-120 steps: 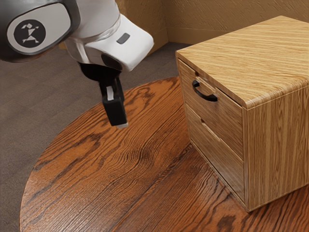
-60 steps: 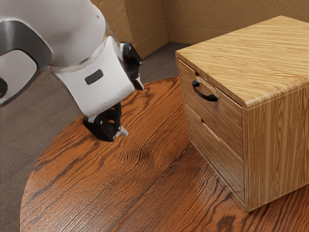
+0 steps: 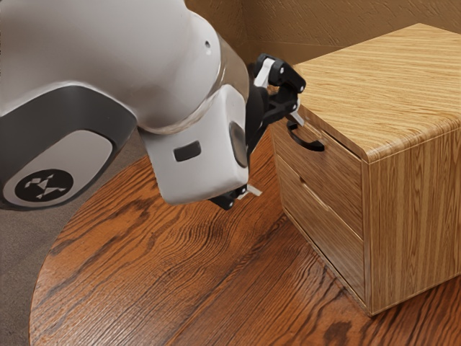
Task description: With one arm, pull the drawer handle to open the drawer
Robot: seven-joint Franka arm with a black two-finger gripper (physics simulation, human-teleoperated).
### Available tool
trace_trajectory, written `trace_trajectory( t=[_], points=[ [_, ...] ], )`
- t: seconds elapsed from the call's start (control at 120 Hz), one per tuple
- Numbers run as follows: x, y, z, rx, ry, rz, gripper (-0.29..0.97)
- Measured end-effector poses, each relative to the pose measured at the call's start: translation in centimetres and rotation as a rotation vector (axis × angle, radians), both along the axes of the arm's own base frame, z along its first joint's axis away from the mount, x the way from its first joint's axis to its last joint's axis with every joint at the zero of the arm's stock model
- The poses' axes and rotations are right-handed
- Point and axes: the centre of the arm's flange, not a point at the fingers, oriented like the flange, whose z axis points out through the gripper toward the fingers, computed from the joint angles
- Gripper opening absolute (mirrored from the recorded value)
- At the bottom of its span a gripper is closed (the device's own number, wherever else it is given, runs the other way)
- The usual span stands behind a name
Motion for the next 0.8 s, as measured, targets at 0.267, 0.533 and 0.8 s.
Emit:
trace_trajectory(
  t=[0.267,0.533,0.8],
  points=[
    [-3.7,-2.8,1.9,0.092,0.026,-0.09,0.66],
    [-0.5,-1.3,0.0,0.155,0.077,-0.092,0.66],
    [0.7,-1.2,-0.7,0.178,0.06,-0.125,0.66]
  ],
)
